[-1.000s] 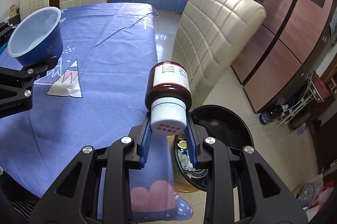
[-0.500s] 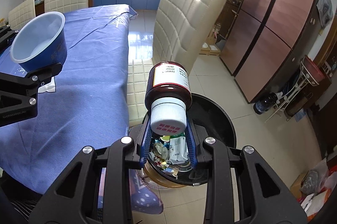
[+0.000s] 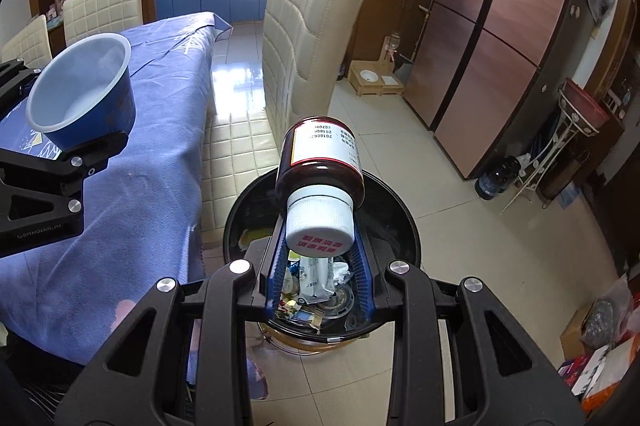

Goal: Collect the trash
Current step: 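Lower the brown bottle into the bin and open the right tool, then open the left tool to drop the blue cup into the bin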

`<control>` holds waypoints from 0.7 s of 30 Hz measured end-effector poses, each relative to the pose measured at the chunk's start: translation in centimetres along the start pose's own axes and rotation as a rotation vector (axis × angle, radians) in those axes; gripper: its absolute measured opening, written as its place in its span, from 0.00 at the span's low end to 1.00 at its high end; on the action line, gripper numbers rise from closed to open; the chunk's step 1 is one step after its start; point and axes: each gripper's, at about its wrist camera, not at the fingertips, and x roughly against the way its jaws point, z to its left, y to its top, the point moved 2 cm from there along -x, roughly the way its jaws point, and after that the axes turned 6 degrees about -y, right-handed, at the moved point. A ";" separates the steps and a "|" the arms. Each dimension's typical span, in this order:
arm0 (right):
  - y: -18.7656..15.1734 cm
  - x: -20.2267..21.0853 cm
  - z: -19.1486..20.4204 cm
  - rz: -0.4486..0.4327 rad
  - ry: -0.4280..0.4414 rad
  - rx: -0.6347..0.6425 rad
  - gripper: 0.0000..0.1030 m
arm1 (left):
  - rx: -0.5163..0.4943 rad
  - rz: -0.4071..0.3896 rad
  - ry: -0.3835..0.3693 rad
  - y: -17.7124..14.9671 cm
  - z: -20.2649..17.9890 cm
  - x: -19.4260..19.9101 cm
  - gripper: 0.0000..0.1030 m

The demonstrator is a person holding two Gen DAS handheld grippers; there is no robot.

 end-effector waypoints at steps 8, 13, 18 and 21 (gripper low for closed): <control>0.0 -1.0 -2.4 -0.006 -0.019 -0.063 0.35 | -0.016 0.006 -0.010 0.7 -1.4 -0.8 0.72; -0.6 -1.6 -3.7 -0.005 -0.027 -0.090 0.35 | -0.024 0.011 -0.014 1.2 -2.1 -1.4 0.72; -1.2 -2.2 -4.4 0.007 -0.043 -0.094 0.35 | -0.035 0.017 -0.030 1.8 -3.0 -2.0 0.72; -1.5 -2.5 -5.1 0.017 -0.042 -0.104 0.35 | -0.051 0.018 -0.040 2.2 -4.0 -2.3 0.72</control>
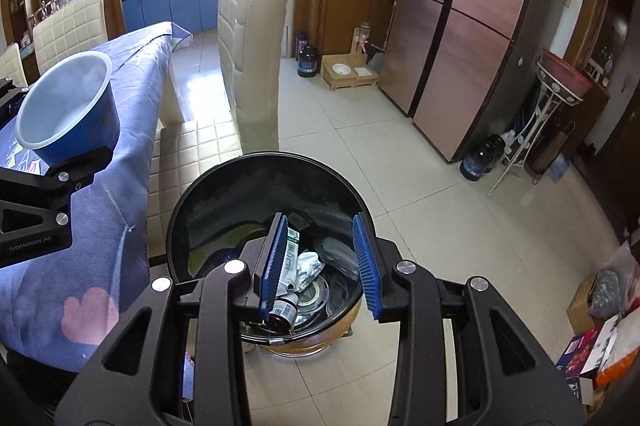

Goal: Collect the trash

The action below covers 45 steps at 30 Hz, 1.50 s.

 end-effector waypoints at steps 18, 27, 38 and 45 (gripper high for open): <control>-1.3 -1.4 -5.0 0.003 -0.059 -0.070 0.71 | -0.038 -0.002 -0.071 2.7 -4.7 -1.7 0.72; -1.6 -1.6 -6.7 -0.007 -0.081 -0.089 0.79 | -0.046 0.002 -0.093 3.7 -6.2 -2.3 0.72; -1.9 -2.2 -8.5 0.000 -0.103 -0.120 0.82 | -0.023 0.010 -0.158 4.5 -7.1 -3.0 0.78; -1.9 -2.6 -8.7 0.007 -0.104 -0.127 0.82 | -0.011 0.000 -0.152 4.7 -6.8 -3.1 0.80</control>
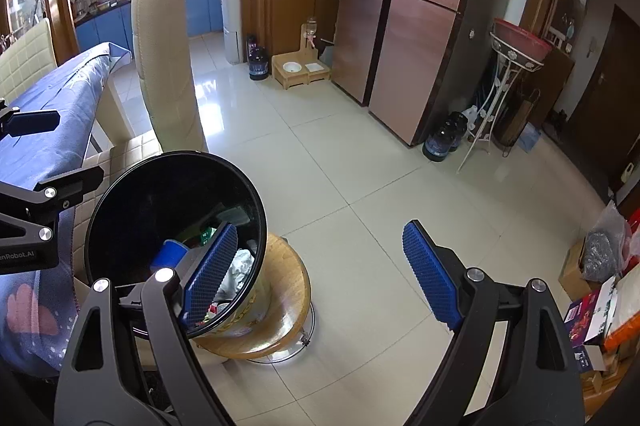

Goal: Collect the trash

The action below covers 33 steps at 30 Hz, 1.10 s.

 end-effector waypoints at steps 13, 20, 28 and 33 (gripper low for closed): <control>0.0 0.3 0.5 -0.005 0.002 0.009 0.85 | 0.004 0.000 0.017 -0.3 0.4 0.3 0.80; 0.1 0.5 0.8 -0.007 0.001 0.012 0.86 | 0.011 0.003 0.007 -0.5 0.7 0.5 0.80; 0.1 0.9 1.0 -0.014 0.003 0.015 0.86 | 0.013 -0.004 0.005 -0.5 0.8 1.0 0.80; 0.0 1.0 1.1 -0.017 0.003 0.015 0.86 | 0.010 -0.010 0.004 -0.5 0.7 1.3 0.80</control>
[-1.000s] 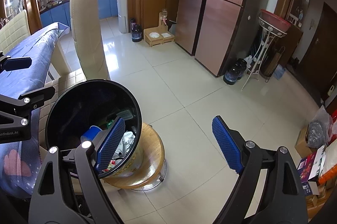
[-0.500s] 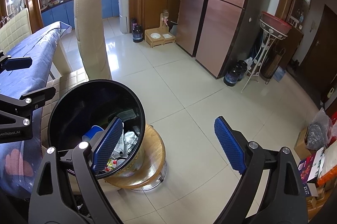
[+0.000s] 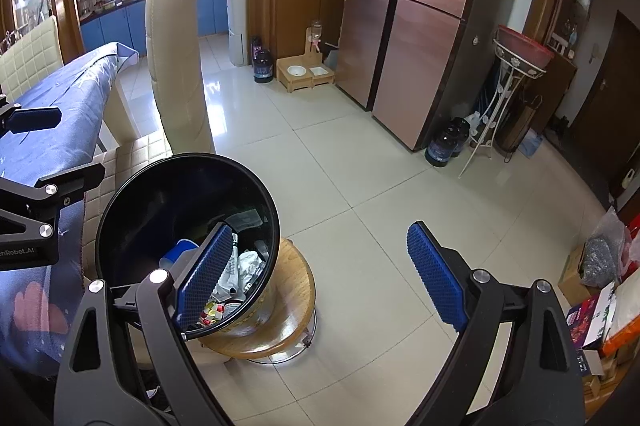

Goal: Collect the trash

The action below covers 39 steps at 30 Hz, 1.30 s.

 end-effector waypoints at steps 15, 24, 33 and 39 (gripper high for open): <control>0.0 0.2 -0.2 -0.002 0.000 -0.002 0.86 | -0.017 -0.001 -0.005 -0.1 -0.3 0.3 0.80; 0.0 0.2 -0.2 -0.002 0.004 -0.004 0.87 | -0.018 0.001 -0.014 -0.1 -0.4 0.5 0.80; 0.1 0.1 0.0 0.003 0.007 -0.003 0.87 | -0.010 0.004 -0.021 0.0 -0.2 0.5 0.80; 0.0 0.1 0.0 0.004 0.008 -0.002 0.87 | -0.004 0.002 -0.019 0.0 -0.1 0.5 0.80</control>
